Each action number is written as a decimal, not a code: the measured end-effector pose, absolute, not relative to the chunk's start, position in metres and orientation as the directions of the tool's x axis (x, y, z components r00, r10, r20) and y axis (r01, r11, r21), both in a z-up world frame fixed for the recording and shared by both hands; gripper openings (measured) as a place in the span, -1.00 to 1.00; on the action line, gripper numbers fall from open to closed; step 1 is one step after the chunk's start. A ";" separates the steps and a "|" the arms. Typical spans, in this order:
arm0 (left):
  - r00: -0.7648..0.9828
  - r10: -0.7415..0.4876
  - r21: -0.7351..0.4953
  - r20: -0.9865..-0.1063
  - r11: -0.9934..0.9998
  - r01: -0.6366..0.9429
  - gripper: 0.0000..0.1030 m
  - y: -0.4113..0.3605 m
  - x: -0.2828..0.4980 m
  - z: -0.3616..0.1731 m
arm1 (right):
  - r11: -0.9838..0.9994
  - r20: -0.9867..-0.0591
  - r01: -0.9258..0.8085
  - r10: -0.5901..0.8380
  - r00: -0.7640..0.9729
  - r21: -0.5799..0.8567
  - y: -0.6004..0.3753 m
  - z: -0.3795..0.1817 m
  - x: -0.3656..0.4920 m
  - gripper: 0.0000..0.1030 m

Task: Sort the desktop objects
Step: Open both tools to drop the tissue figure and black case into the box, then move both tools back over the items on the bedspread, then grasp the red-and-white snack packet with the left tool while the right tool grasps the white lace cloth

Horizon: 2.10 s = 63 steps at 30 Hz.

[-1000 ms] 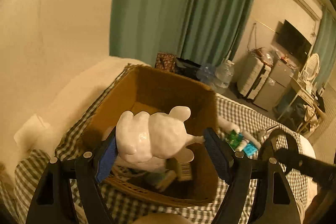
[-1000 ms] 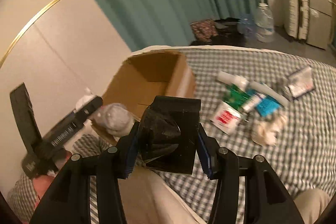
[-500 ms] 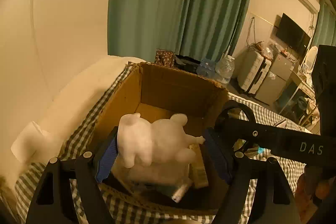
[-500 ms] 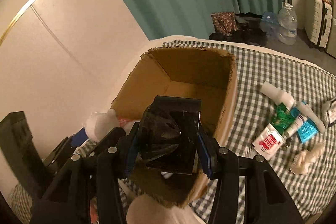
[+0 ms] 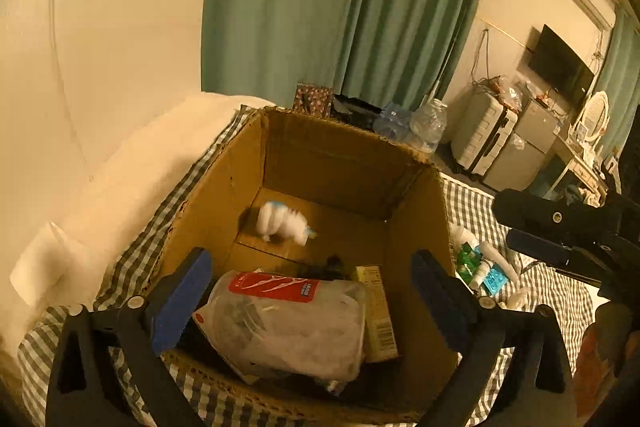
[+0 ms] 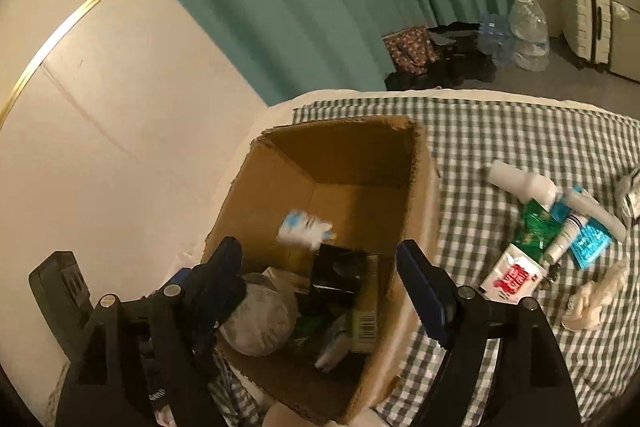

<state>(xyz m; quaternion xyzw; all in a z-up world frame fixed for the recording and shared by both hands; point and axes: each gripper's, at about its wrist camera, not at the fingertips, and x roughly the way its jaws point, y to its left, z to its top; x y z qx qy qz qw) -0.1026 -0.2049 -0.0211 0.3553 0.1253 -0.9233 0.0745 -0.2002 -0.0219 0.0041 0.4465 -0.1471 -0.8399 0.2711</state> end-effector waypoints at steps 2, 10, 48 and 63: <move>-0.740 -0.044 -0.173 -0.671 -0.961 0.214 1.00 -0.198 -0.098 -0.017 | -0.819 -0.668 0.301 -0.573 -0.475 0.488 -0.008 0.004 -0.198 0.55; -0.736 0.051 -0.203 -0.675 -0.972 0.118 1.00 -0.142 -0.090 0.001 | -0.879 -0.663 0.184 -0.456 -0.593 0.440 0.070 0.020 -0.178 0.55; -0.562 -0.032 0.095 -0.826 -0.992 -0.084 1.00 0.044 -0.193 -0.159 | -0.965 -0.826 0.050 -0.248 -0.506 0.258 0.205 -0.131 -0.205 0.69; -0.505 -0.039 0.076 -0.862 -0.996 -0.053 1.00 0.028 -0.226 -0.197 | -0.966 -0.875 0.102 -0.260 -0.409 0.239 0.191 -0.170 -0.237 -0.01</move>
